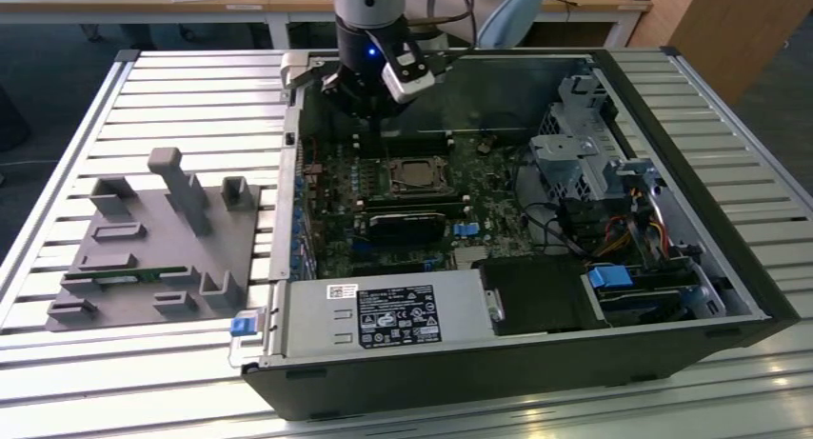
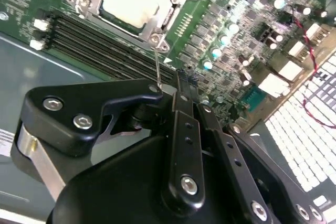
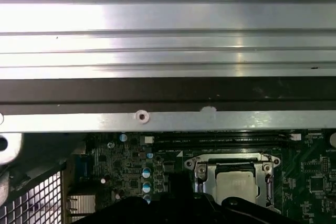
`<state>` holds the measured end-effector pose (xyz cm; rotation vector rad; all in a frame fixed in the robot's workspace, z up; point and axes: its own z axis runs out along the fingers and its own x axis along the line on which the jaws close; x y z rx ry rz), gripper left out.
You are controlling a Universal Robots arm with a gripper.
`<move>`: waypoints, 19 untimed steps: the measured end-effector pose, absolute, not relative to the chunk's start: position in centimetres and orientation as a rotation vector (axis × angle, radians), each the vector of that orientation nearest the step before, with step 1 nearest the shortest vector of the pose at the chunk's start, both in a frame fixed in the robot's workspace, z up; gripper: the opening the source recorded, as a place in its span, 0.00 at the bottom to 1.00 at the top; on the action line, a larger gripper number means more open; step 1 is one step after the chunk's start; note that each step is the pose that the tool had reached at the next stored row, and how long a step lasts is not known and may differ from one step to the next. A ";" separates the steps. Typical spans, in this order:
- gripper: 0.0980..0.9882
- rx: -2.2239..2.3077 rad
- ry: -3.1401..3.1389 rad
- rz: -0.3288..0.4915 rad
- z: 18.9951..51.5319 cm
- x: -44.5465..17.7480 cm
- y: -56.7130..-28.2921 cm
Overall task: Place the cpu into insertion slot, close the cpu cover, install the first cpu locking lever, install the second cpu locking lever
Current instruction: 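Install the first cpu locking lever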
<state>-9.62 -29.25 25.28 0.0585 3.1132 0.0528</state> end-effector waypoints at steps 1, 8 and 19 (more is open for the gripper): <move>0.01 0.057 3.113 0.053 25.3 -9.3 -29.2; 0.01 0.055 3.115 0.053 25.2 -7.0 -29.2; 0.01 0.050 3.110 0.103 24.6 -5.4 -29.2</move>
